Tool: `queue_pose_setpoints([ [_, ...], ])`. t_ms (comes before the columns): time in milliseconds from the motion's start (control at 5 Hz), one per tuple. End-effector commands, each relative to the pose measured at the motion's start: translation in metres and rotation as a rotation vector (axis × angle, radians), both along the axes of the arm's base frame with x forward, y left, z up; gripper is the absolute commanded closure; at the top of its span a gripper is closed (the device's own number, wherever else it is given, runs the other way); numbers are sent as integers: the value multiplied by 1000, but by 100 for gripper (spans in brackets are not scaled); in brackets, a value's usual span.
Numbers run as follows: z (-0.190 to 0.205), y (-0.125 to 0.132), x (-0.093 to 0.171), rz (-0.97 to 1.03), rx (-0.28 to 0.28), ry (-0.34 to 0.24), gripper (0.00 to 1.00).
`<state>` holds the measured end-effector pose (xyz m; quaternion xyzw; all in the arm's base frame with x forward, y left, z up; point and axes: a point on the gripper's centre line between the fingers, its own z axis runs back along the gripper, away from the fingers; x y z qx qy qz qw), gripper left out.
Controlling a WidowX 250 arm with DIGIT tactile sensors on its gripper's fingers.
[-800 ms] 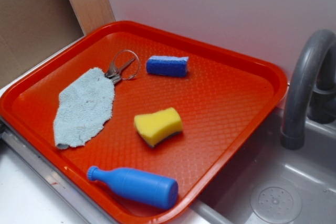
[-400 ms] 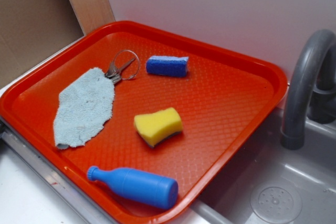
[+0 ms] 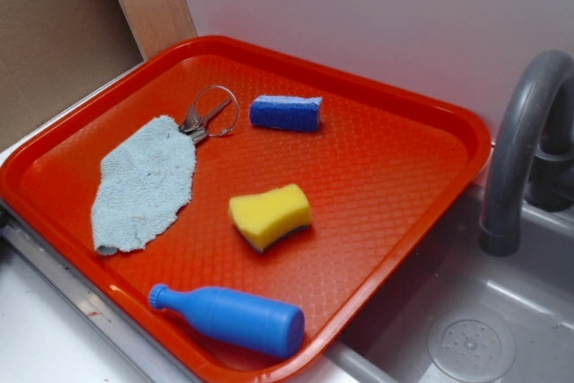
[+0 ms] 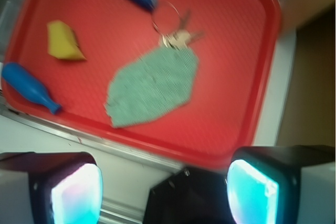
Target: Grab the green sponge.
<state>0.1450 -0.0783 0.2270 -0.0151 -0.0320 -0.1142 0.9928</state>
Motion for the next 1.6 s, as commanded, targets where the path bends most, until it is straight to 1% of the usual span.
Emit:
queue_pose_setpoints([
  [0,-12,-72,23,-190,-14,3,0],
  [200,-28,-95,41,-217,-10,63,0],
  [400,-56,-107,56,-272,27,143,0],
  [600,-73,-119,65,-261,78,193,0],
  [800,-115,-137,76,-285,63,281,0],
  [1000,-135,-161,78,-357,76,292,0],
  [1200,-147,-178,74,-381,35,292,0],
  [1400,-155,-188,71,-402,60,297,0],
])
